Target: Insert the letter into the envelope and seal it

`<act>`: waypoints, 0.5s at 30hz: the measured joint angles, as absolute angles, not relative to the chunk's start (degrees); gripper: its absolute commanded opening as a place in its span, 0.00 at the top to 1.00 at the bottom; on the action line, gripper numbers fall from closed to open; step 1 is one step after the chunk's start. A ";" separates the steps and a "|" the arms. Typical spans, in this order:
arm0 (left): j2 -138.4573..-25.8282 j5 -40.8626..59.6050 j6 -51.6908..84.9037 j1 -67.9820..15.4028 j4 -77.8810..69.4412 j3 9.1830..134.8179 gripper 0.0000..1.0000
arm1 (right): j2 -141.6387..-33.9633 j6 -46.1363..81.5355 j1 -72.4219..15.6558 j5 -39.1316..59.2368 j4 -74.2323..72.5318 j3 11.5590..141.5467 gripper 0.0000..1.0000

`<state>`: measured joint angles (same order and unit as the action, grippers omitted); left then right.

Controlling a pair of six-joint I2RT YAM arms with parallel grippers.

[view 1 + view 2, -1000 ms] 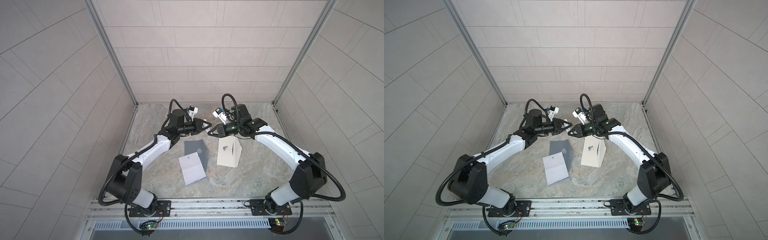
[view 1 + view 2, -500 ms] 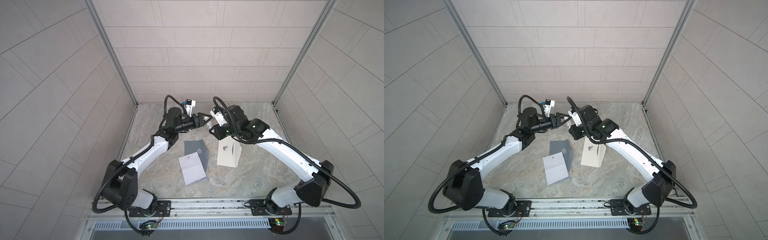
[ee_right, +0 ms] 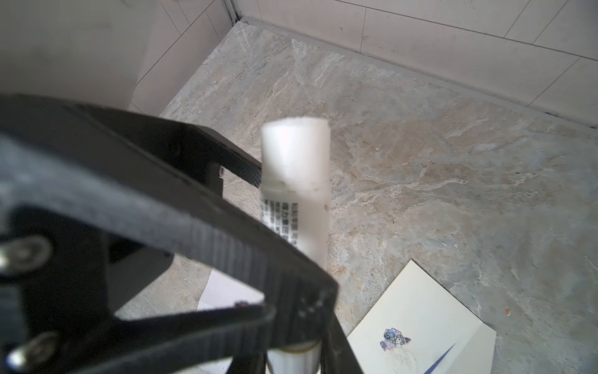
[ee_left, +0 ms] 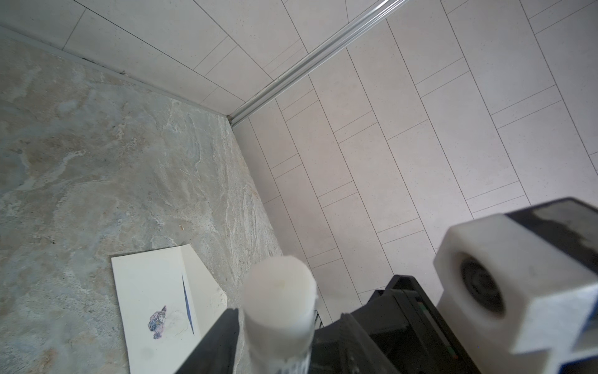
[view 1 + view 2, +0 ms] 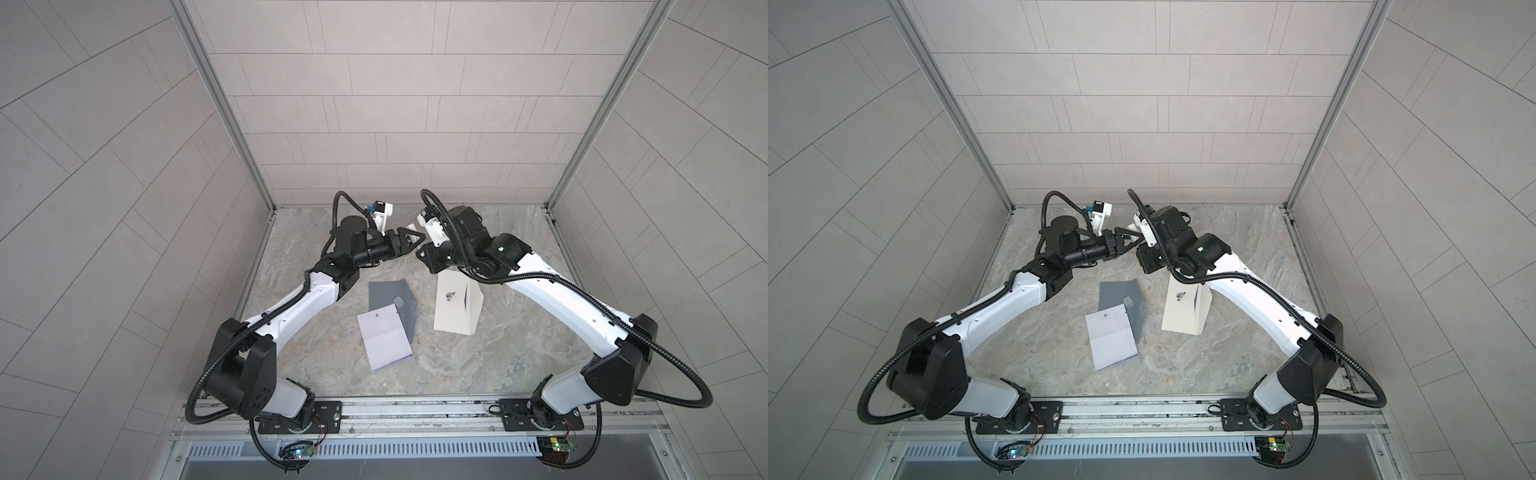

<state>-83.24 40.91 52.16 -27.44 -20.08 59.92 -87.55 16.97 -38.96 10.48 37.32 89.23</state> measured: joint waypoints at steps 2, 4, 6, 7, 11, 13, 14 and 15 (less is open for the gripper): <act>-83.79 40.25 52.45 -27.55 -20.16 59.90 0.75 | -88.14 17.52 -38.94 11.35 37.10 89.60 1.00; -84.27 40.34 52.90 -27.29 -20.45 59.70 0.88 | -88.18 18.37 -38.76 11.66 37.12 89.80 1.00; -84.29 40.07 52.97 -27.31 -20.73 59.66 0.93 | -88.20 19.00 -38.20 12.93 37.12 89.78 1.00; -84.27 40.05 52.99 -27.31 -20.75 59.66 0.95 | -88.18 19.29 -37.80 13.67 37.06 89.73 1.00; -84.20 40.29 52.93 -27.31 -20.93 59.48 1.00 | -87.02 20.73 -33.95 23.40 33.36 86.41 1.00; -84.14 41.12 52.99 -27.40 -22.13 58.96 1.00 | -85.82 21.98 -31.24 30.89 29.80 83.15 1.00; -84.07 41.76 53.10 -27.44 -22.98 58.59 1.00 | -85.12 22.81 -29.65 35.35 27.42 81.10 1.00; -83.96 42.57 53.19 -27.46 -24.05 58.19 1.00 | -84.55 23.55 -28.34 39.59 25.32 79.29 1.00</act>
